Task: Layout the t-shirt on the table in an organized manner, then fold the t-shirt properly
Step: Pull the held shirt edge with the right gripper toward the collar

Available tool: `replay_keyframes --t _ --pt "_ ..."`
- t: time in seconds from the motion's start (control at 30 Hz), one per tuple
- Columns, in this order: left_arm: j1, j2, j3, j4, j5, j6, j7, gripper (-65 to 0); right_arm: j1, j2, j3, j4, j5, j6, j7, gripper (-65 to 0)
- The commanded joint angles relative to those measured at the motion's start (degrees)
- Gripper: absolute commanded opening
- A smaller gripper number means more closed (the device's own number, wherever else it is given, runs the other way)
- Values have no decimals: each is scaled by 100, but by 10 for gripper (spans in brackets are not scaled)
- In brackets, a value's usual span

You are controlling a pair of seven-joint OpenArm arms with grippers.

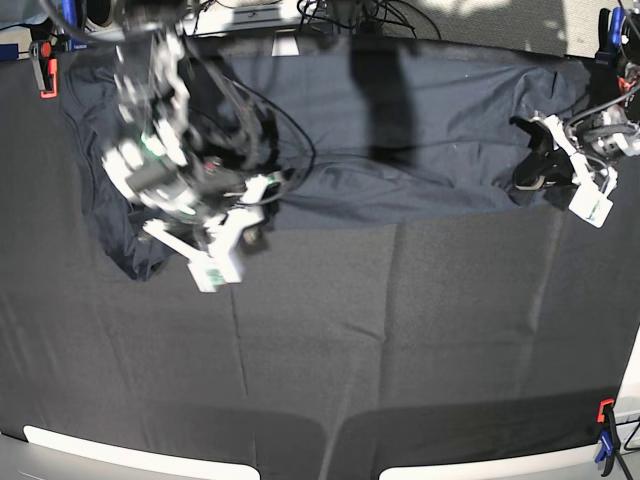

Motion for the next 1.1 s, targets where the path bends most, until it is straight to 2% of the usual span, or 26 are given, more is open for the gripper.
replay_keyframes --t 0.0,0.13,0.27,0.47,0.7,0.73,0.87,0.97,1.07 --pt "-46 -96 -63 90 -114 0 -133 -650 153 0 -101 48 -9 28 87 -404" --pt "-46 -96 -63 90 -114 0 -131 -650 197 0 -540 -4 -577 -415 59 -404" --pt "-46 -96 -63 90 -114 0 -131 -650 188 0 -782 -4 -1010 -723 44 -404" --pt "-46 -96 -63 90 -114 0 -133 -650 188 0 -791 -90 -1145 -870 50 -405" --pt "-46 -96 -63 90 -114 0 -133 -650 188 -2 -791 -977 -1366 -911 103 -405" --pt "-46 -96 -63 90 -114 0 -131 -650 188 -2 -791 -1029 -1386 -918 103 -413" --pt "-46 -96 -63 90 -114 0 -133 -650 190 -13 -791 -986 -1661 -953 105 -515" --pt "-46 -96 -63 90 -114 0 -133 -650 188 -15 -791 -839 -1816 -946 107 -547" --pt "-46 -96 -63 90 -114 0 -133 -650 186 -17 -791 -592 -1814 -946 140 -641"
